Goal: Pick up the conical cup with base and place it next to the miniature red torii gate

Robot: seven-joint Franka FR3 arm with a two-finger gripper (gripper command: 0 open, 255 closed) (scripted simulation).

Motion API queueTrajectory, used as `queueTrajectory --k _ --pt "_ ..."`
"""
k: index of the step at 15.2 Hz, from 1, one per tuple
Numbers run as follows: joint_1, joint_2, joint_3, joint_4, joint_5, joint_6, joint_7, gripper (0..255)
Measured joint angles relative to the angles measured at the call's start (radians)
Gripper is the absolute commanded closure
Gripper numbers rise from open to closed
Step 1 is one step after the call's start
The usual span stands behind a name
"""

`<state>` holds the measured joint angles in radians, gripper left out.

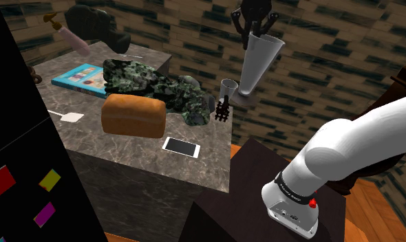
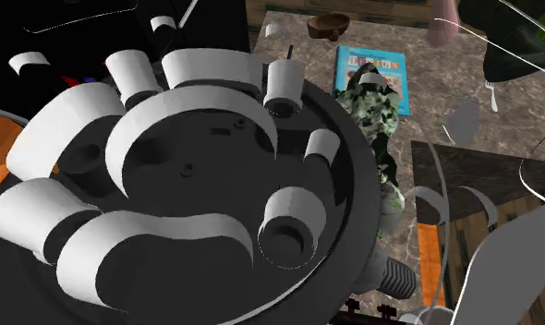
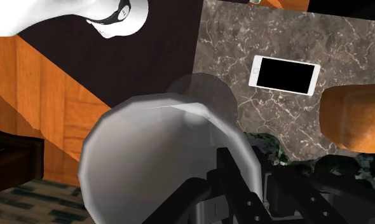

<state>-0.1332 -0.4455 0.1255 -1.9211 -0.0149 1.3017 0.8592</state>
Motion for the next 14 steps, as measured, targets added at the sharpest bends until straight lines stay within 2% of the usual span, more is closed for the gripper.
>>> queueTrajectory --k 5,14 --pt "-0.035 0.103 -0.065 0.087 -0.050 0.021 -0.095 255" --pt "-0.039 0.087 -0.075 -0.044 -0.054 0.136 -0.103 255"
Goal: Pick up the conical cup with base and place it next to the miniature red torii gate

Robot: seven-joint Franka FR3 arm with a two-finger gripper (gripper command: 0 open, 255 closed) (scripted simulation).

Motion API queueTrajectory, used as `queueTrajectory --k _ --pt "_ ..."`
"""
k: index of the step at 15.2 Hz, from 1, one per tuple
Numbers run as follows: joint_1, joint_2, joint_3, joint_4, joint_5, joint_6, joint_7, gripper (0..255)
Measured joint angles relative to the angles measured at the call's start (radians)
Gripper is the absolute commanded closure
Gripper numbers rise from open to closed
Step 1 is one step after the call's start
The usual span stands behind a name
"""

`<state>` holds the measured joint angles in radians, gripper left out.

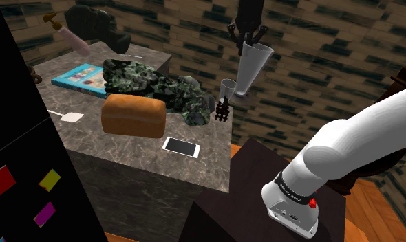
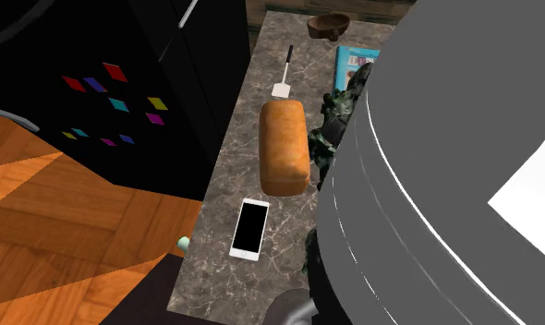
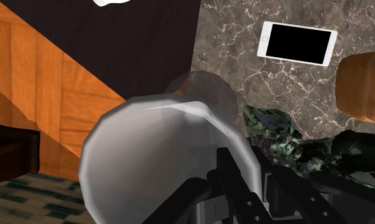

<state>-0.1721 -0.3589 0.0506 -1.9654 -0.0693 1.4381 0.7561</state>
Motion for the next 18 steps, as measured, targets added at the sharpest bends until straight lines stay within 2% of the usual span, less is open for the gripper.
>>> queueTrajectory --k 18 --pt "0.001 -0.020 -0.002 -0.261 0.000 0.241 0.016 255"
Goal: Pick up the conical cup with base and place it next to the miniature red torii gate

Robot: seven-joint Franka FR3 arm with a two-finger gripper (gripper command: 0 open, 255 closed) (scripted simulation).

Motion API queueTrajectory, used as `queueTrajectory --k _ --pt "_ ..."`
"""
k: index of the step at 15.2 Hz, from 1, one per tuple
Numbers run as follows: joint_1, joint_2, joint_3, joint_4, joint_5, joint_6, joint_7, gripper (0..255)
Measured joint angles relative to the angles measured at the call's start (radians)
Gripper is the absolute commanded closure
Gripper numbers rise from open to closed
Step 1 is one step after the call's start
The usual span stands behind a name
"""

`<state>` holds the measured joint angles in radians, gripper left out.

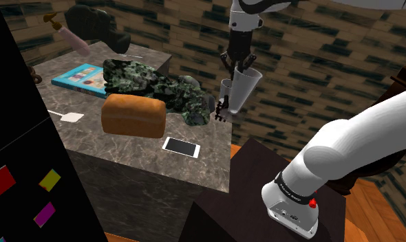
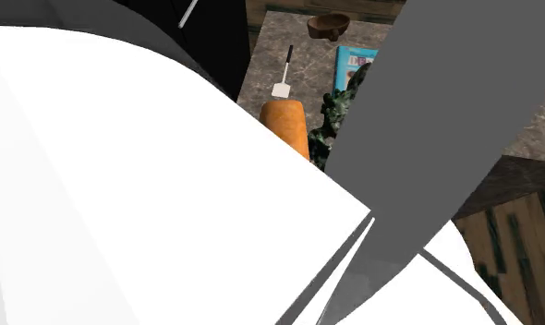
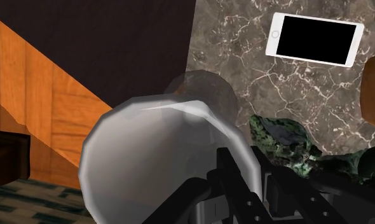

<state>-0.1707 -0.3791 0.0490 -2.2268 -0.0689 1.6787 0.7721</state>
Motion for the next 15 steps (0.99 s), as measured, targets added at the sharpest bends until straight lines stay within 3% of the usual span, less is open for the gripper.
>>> queueTrajectory --k 15 --pt "0.000 0.049 0.002 -0.159 -0.004 0.207 0.019 255"
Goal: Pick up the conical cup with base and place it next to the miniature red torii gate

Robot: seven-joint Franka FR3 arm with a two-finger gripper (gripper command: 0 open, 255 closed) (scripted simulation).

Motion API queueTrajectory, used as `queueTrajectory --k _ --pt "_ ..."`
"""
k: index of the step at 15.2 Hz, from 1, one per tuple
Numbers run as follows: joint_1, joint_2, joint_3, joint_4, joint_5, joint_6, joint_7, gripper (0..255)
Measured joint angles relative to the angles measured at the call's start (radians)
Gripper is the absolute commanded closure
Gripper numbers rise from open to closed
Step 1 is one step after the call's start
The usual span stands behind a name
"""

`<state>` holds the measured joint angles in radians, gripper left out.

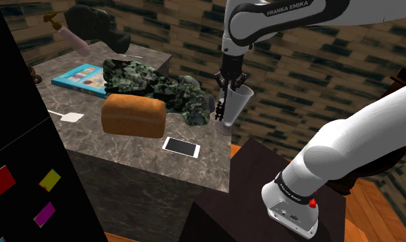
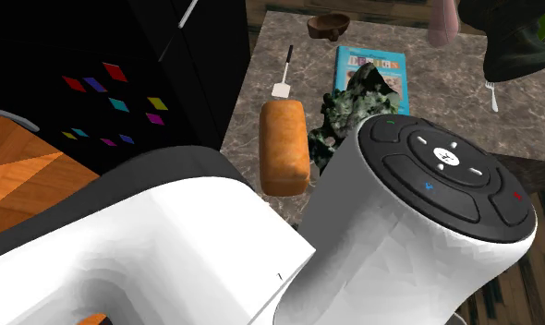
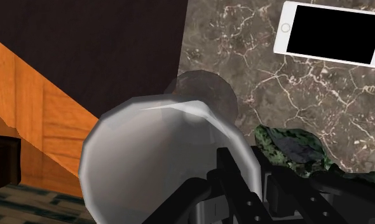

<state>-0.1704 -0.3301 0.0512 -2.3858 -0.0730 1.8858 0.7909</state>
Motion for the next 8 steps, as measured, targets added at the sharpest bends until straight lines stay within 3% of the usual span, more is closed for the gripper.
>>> queueTrajectory --k 8 --pt "-0.002 0.043 0.000 -0.069 -0.006 0.113 0.010 255"
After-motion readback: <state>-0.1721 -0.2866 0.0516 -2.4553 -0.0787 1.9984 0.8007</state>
